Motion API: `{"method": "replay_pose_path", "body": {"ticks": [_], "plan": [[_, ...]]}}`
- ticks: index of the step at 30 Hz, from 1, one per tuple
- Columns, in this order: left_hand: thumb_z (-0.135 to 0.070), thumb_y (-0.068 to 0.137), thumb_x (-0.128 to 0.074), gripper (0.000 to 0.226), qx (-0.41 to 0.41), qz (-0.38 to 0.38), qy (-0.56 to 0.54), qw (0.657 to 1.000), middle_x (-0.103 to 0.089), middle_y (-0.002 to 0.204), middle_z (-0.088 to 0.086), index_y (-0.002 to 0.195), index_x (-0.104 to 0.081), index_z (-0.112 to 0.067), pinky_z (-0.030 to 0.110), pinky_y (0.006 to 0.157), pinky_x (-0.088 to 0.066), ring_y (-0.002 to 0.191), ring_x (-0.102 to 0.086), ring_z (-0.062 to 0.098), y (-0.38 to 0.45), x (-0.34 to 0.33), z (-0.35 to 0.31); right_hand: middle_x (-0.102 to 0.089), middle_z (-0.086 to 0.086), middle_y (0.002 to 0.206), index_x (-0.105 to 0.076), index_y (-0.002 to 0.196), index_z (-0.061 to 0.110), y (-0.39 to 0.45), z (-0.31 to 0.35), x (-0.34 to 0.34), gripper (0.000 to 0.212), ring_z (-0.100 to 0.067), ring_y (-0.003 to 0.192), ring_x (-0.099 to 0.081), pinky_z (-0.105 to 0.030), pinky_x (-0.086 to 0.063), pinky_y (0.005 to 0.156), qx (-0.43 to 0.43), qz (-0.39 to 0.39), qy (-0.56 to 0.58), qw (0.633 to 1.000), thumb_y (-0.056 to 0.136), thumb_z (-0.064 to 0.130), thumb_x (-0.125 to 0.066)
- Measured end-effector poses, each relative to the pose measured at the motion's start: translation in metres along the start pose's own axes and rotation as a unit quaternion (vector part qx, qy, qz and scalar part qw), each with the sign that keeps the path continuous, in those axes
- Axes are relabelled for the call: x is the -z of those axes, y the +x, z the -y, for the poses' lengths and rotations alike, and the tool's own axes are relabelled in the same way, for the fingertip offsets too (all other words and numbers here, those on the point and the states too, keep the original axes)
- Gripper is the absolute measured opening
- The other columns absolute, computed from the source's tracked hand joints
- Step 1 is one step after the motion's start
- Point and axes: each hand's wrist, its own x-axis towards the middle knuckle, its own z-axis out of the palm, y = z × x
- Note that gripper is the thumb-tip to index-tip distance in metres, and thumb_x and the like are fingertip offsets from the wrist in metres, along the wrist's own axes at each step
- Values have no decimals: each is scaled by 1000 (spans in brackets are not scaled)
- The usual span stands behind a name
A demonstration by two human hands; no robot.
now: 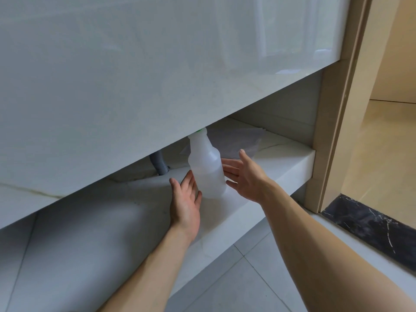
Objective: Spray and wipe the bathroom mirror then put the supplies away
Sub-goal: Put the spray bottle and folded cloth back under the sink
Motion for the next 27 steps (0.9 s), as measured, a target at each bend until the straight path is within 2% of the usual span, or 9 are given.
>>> {"method": "replay_pose_path", "body": {"ticks": [2, 7, 11, 13, 15, 17, 19, 24, 27], "plan": [[-62, 102, -7, 72, 1, 5, 4, 1000, -44, 155, -5, 152, -39, -21, 39, 125, -18, 146, -35, 12, 0, 0, 1, -61, -9, 138, -61, 135, 8, -1, 0, 0, 71, -21, 131, -52, -39, -36, 112, 2, 8, -9, 1000, 105, 57, -19], [-62, 101, -7, 71, -6, 14, 5, 1000, -43, 155, -7, 152, -39, -23, 38, 125, -19, 146, -35, 10, -3, 0, -1, -58, -7, 142, -60, 136, 11, 0, -1, 1, 72, -19, 135, -48, -40, -31, 118, 10, 19, -26, 999, 105, 58, -17], [-55, 105, -13, 67, -34, -38, 5, 999, -37, 159, 0, 153, -35, -14, 35, 122, -25, 147, -32, 13, -8, 0, 0, -53, -5, 149, -57, 141, 13, 1, -1, 1, 73, -18, 142, -41, -40, -25, 122, 13, 18, -54, 998, 103, 61, -17], [-49, 107, -19, 62, -70, -84, 28, 994, -45, 154, 5, 146, -45, -10, 35, 118, -32, 140, -43, 13, -17, 1, 3, -49, -4, 152, -57, 141, 14, 0, 0, 3, 72, -19, 145, -37, -40, -22, 124, 17, 8, -59, 998, 103, 61, -17], [-47, 107, -23, 54, -104, -101, 64, 987, -57, 140, 7, 132, -55, -12, 37, 115, -38, 127, -56, 10, -28, 0, 9, -49, -5, 152, -59, 138, 15, -4, 3, 9, 70, -20, 145, -38, -41, -24, 123, 26, -4, -51, 998, 104, 61, -19], [-49, 102, -28, 51, -134, -72, 98, 983, -62, 132, 7, 122, -60, -16, 34, 111, -43, 124, -59, 11, -36, -8, 15, -51, -5, 150, -61, 135, 16, -10, 7, 17, 68, -21, 144, -40, -40, -27, 122, 38, -17, -41, 998, 104, 60, -19], [-45, 97, -28, 48, -156, -28, 137, 978, -63, 131, 3, 121, -61, -20, 30, 109, -43, 125, -59, 9, -36, -20, 18, -53, -5, 148, -63, 134, 16, -20, 13, 26, 68, -21, 143, -41, -40, -29, 121, 48, -30, -31, 998, 104, 59, -20], [-36, 108, -26, 46, -159, 84, 222, 958, -56, 144, -7, 141, -53, -18, 24, 116, -36, 133, -50, 3, -21, -67, 22, -52, -6, 149, -61, 135, 18, -50, 29, 58, 67, -23, 144, -39, -41, -27, 121, 86, -63, -15, 994, 104, 60, -20], [-42, 104, -28, 49, -155, 145, 258, 942, -54, 144, -14, 142, -52, -24, 16, 112, -35, 133, -48, -3, -15, -105, 31, -52, -7, 149, -61, 135, 19, -73, 39, 84, 66, -23, 143, -41, -42, -28, 121, 117, -95, -3, 989, 104, 60, -20]]}}
